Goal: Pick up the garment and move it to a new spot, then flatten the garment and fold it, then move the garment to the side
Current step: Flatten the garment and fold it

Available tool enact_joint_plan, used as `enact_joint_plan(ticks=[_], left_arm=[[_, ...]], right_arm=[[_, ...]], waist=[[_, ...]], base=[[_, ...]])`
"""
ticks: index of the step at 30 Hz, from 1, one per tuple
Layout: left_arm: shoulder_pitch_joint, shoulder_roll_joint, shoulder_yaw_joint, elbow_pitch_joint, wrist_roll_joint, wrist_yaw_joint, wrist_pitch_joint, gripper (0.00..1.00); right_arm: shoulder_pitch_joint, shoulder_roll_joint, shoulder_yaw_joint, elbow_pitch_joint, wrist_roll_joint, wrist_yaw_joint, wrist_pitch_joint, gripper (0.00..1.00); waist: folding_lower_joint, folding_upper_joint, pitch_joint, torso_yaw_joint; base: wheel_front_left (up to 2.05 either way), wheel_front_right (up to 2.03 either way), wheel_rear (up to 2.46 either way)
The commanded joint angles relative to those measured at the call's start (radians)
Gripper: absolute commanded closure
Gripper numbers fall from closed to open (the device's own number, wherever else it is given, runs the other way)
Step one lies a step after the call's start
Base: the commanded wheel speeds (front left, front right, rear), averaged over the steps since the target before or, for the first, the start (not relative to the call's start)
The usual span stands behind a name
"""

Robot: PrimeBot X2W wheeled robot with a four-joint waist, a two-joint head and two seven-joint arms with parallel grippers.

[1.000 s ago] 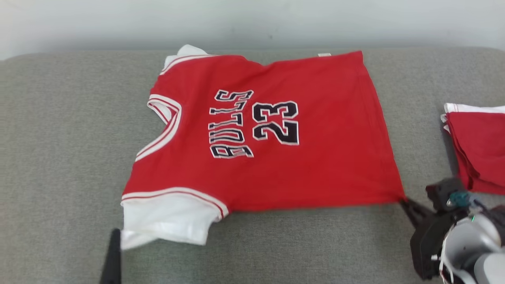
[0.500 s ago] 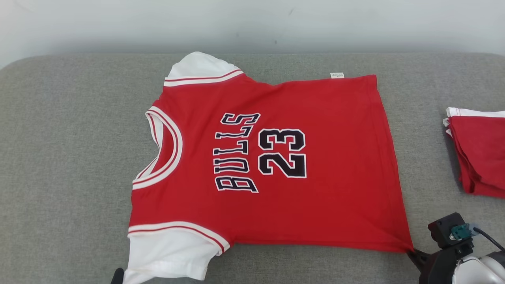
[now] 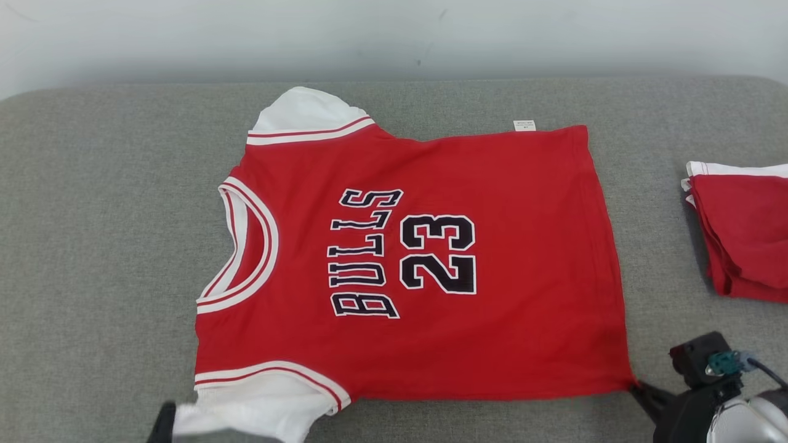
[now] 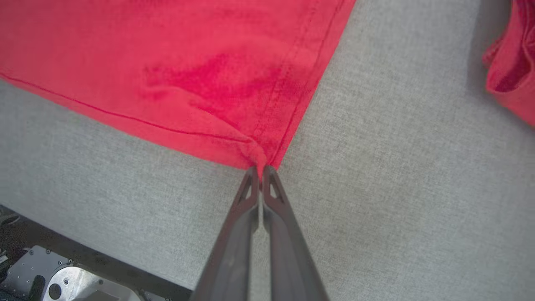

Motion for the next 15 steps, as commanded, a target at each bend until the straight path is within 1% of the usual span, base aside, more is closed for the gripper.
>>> enact_joint_plan(ticks=[1, 4, 7, 9, 15], left_arm=[[-0.039, 0.007, -0.001, -0.011, 0.022, 0.001, -0.007, 1.0], [-0.121, 0.013, -0.02, -0.012, 0.062, 0.001, -0.007, 1.0], [-0.221, 0.018, -0.043, 0.024, 0.108, 0.001, 0.0, 1.0], [-0.253, 0.017, -0.052, 0.041, 0.12, 0.001, 0.002, 1.0], [-0.445, -0.014, -0.09, 0.152, 0.211, 0.001, -0.006, 1.0]], right_arm=[[-0.024, -0.002, -0.002, -0.001, -0.009, -0.002, -0.018, 1.0], [-0.072, -0.009, 0.011, 0.006, -0.018, -0.002, -0.058, 1.0], [-0.127, -0.01, 0.034, 0.028, -0.011, -0.002, -0.101, 1.0], [-0.145, -0.011, 0.041, 0.041, -0.009, -0.002, -0.115, 1.0], [-0.241, -0.013, 0.059, 0.109, -0.016, -0.002, -0.2, 1.0]], waist=[[0.0, 0.0, 0.003, 0.001], [0.0, 0.0, 0.009, 0.004], [0.0, 0.0, 0.017, 0.01], [0.0, 0.0, 0.02, 0.011], [0.0, 0.0, 0.045, 0.027]], base=[[0.0, 0.0, 0.0], [0.0, 0.0, 0.0], [0.0, 0.0, 0.0], [0.0, 0.0, 0.0], [0.0, 0.0, 0.0]])
